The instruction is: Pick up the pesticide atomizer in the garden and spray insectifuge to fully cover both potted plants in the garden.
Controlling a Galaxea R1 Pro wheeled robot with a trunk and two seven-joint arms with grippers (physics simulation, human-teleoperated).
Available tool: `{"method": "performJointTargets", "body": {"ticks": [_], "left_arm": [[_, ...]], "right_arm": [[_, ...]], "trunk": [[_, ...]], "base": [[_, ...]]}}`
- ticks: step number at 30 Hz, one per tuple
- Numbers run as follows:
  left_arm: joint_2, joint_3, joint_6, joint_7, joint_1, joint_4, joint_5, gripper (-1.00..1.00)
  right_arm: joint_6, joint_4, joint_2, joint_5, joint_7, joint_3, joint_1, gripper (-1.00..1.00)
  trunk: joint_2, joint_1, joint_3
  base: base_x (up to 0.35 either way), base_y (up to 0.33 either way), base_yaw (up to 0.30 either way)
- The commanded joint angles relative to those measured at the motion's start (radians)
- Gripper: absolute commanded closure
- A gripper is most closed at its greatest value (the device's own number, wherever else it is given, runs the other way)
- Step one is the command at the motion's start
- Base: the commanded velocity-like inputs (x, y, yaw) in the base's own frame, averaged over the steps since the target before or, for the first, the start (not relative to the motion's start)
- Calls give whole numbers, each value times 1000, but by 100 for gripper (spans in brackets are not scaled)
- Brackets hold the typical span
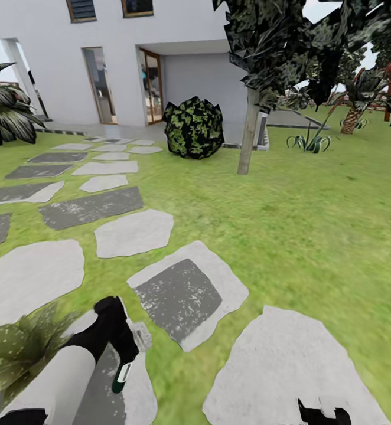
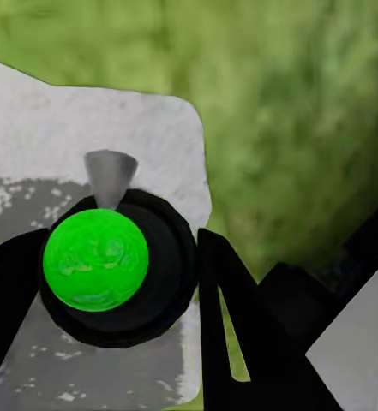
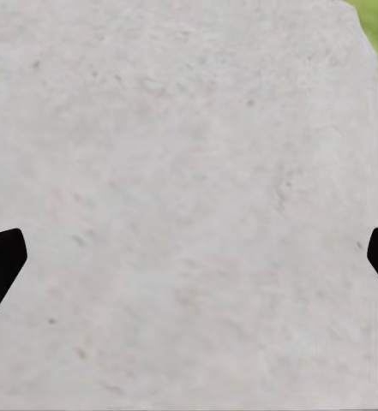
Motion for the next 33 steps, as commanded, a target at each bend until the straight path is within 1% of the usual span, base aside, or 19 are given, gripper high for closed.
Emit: {"method": "performJointTargets", "body": {"ticks": [1, 2, 3, 4, 5, 6, 8, 9, 11, 13, 14, 17, 18, 21, 24, 28, 29, 31, 33], "left_arm": [[-7, 9, 10, -7, 0, -19, 0, 100], [-9, 11, 10, -7, 0, -30, 12, 100], [-11, 11, 9, -5, 2, -40, 52, 100], [-15, 10, 5, -1, 3, -45, 109, 100], [-17, 8, 2, 5, 5, -48, 151, 100], [-19, 4, -1, 21, 7, -49, 212, 100], [-31, 1, -8, 66, 12, -50, 281, 100], [-43, 0, -23, 96, 14, -46, 302, 100], [-71, 0, -91, 140, 16, -41, 320, 100], [-94, 0, -160, 155, 17, -39, 331, 100], [-99, 0, -172, 157, 17, -39, 343, 100], [-106, 0, -192, 164, 18, -39, 436, 100], [-107, 0, -195, 168, 18, -38, 452, 100], [-109, 0, -237, 201, 43, -27, 476, 100], [-107, 0, -378, 263, 97, -21, 483, 100], [-103, -2, -472, 285, 151, -19, 480, 100], [-100, -2, -497, 286, 160, -19, 482, 100], [-97, 0, -548, 286, 168, -18, 483, 100], [-96, -2, -573, 285, 170, -10, 484, 100]], "right_arm": [[-4, 2, 0, 10, -1, -9, -1, -100], [-4, 1, 0, 10, -1, -9, -1, -100], [-4, 0, -1, 10, -1, -9, -1, -100], [-4, -1, -3, 10, -1, -10, -1, -100], [-4, -2, -5, 10, -1, -10, -1, -100], [-4, -2, -7, 10, -1, -11, -1, -100], [-4, -3, -8, 9, -1, -11, -1, -100], [-4, -3, -9, 9, -1, -11, -1, -100], [-4, -3, -10, 9, -2, -11, -1, -100], [-4, -3, -10, 9, -3, -11, -1, -100], [-4, -3, -10, 9, -3, -11, -1, -100], [-4, -3, -11, 9, -4, -11, -1, -100], [-4, -3, -11, 9, -4, -11, -1, -100], [-4, -3, -11, 9, -3, -11, -1, -100], [-4, -3, -11, 9, 2, -11, -1, -100], [-4, -11, -12, 11, 8, -9, -1, -100], [-4, -31, -12, 13, 10, -7, -1, -100], [-3, -108, -12, 30, 22, 16, -1, -100], [1, -206, -12, 69, 82, 58, -1, -100]], "trunk": [[0, 0, -1], [0, 0, -1], [0, 0, -1], [0, 0, -1], [0, 0, -1], [0, 0, -1], [0, 0, -1], [0, 0, -1], [0, 0, -1], [0, 0, -1], [0, 0, -1], [0, 0, -1], [0, 0, -1], [0, 0, -1], [0, 0, -1], [0, 0, -1], [0, 0, -1], [0, 0, -1], [0, 0, -1]], "base": [[68, -31, -263], [44, -20, -263], [22, -10, -263], [11, -5, -263], [7, -3, -263], [4, -2, -263], [2, -1, -263], [1, 0, -263], [0, 0, -263], [0, 0, -263], [0, 0, -263], [0, 0, -263], [0, 0, -263], [0, 0, -263], [0, 0, -262], [0, 0, -111], [0, 0, -20], [0, 0, -8], [0, 0, -3]]}}
